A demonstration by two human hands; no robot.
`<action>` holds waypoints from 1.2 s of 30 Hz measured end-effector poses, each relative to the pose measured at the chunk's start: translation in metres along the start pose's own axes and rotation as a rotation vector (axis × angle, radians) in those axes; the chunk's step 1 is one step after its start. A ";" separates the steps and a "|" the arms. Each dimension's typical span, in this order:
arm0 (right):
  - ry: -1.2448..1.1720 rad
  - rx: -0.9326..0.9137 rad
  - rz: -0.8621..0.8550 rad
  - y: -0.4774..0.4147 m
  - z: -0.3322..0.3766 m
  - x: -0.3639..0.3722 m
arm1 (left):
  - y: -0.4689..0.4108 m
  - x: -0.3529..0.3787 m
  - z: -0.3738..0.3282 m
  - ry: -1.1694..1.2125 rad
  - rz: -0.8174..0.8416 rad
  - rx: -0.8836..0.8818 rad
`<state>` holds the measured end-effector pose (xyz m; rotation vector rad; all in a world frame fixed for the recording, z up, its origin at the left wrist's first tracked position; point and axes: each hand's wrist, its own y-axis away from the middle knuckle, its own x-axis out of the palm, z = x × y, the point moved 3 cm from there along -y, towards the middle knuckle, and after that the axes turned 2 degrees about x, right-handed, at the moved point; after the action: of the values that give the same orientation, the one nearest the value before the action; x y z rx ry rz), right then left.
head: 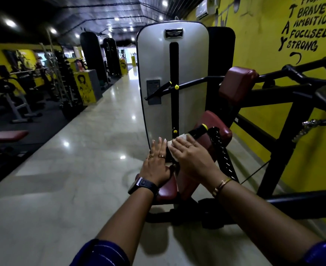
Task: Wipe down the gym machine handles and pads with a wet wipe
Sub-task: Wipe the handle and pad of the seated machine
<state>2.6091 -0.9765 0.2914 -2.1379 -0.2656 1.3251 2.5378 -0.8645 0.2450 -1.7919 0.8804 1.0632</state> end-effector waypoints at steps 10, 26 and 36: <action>0.016 0.033 0.078 -0.001 0.001 0.008 | 0.000 0.008 0.001 -0.151 -0.009 0.018; -0.017 0.106 -0.004 0.002 -0.016 -0.001 | -0.004 0.016 0.003 -0.087 -0.194 0.182; 0.022 0.119 0.008 0.000 -0.013 0.001 | -0.003 0.013 0.001 -0.058 -0.119 0.174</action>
<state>2.6204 -0.9812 0.2949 -2.0550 -0.1645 1.2883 2.5454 -0.8643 0.2343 -1.6396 0.7956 0.9291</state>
